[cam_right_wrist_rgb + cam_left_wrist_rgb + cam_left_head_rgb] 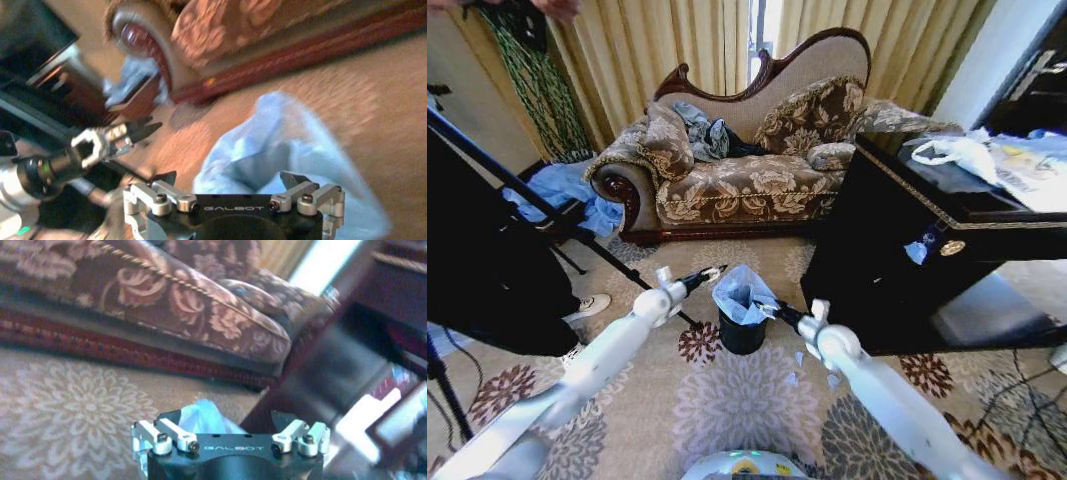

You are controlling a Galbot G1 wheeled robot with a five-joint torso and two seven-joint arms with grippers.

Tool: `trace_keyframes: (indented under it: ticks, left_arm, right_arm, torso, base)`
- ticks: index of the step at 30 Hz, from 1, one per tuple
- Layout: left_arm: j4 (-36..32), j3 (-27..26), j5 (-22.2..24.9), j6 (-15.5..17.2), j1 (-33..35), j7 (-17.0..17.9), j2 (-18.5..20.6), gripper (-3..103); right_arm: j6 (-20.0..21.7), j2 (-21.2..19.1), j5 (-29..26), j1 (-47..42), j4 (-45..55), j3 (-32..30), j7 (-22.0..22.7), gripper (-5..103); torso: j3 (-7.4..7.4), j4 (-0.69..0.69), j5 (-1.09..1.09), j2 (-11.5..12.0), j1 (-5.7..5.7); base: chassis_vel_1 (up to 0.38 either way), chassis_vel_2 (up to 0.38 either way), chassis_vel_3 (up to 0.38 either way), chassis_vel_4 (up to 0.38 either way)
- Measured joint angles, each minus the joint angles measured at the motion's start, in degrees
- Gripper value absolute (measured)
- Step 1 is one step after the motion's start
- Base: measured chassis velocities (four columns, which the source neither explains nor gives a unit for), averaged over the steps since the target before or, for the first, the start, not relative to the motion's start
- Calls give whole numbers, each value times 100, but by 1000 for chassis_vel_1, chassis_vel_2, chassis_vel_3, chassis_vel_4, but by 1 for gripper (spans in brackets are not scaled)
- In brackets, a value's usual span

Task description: Place a garbage bag over the trash bin.

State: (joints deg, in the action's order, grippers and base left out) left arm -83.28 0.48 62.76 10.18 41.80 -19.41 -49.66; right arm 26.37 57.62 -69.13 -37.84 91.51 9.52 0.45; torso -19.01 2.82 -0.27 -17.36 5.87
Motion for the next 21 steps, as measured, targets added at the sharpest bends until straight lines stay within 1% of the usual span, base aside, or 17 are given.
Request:
trace_keyframes:
  ticks: [1,3,4,5,6,8,9,10,11,12,14,16,17,19,20,21]
  left_arm:
    - [0,0,0,0,0,0,0,94]
    - [-207,-189,-464,-237,362,-210,83,94]
    - [-268,-260,-558,-292,471,-246,99,94]
    - [-268,-260,-558,-292,471,-246,99,94]
    - [-429,-430,-681,-389,712,-280,116,93]
    - [-564,-551,-698,-477,857,-283,101,93]
    - [-564,-551,-698,-477,857,-283,101,93]
    - [-584,-555,-671,-502,859,-282,90,93]
    - [-624,-563,-594,-524,859,-270,82,93]
    - [-624,-563,-594,-524,859,-270,82,93]
    - [-659,-580,-541,-555,858,-245,77,92]
    - [-677,-583,-489,-580,829,-197,58,92]
    - [-677,-583,-489,-580,829,-197,58,92]
    - [-678,-569,-445,-594,782,-173,24,92]
    - [-678,-569,-445,-594,782,-173,24,92]
    - [-675,-556,-434,-598,764,-166,6,92]
  right_arm:
    - [0,0,0,0,0,0,0,100]
    - [84,37,37,215,-191,201,10,100]
    - [102,46,48,260,-230,258,29,100]
    - [102,46,48,260,-230,258,29,100]
    - [166,69,80,339,-303,381,123,100]
    - [201,94,209,368,-387,481,267,100]
    - [201,94,209,368,-387,481,267,100]
    - [213,114,274,360,-419,488,339,100]
    - [252,173,340,357,-478,498,505,100]
    - [252,173,340,357,-478,498,505,100]
    - [310,251,403,357,-534,524,703,101]
    - [431,312,471,357,-562,547,850,94]
    - [431,312,471,357,-562,547,850,94]
    - [525,342,532,357,-565,582,946,86]
    - [525,342,532,357,-565,582,946,86]
    - [559,352,570,354,-564,596,983,82]
  torso:
    - [0,0,0,0,0]
    - [0,7,-6,0,-1]
    - [0,7,-5,0,0]
    - [0,7,-5,0,0]
    - [0,8,0,0,0]
    - [0,7,0,0,0]
    - [0,7,0,0,0]
    - [0,7,-1,0,0]
    - [0,9,-4,0,0]
    - [0,9,-4,0,0]
    - [0,9,1,0,0]
    - [0,8,-1,0,1]
    - [0,8,-1,0,1]
    - [0,7,-1,0,0]
    - [0,7,-1,0,0]
    - [0,7,-1,0,0]
  base:
    - [0,0,0,0]
    - [0,0,0,0]
    - [0,0,0,0]
    - [0,0,0,0]
    - [0,0,0,0]
    - [0,0,0,0]
    - [0,0,0,0]
    - [0,0,0,0]
    - [0,0,0,0]
    - [0,0,0,0]
    - [0,0,0,0]
    - [0,0,0,0]
    - [0,0,0,0]
    - [0,0,0,0]
    - [0,0,0,0]
    - [0,0,0,0]
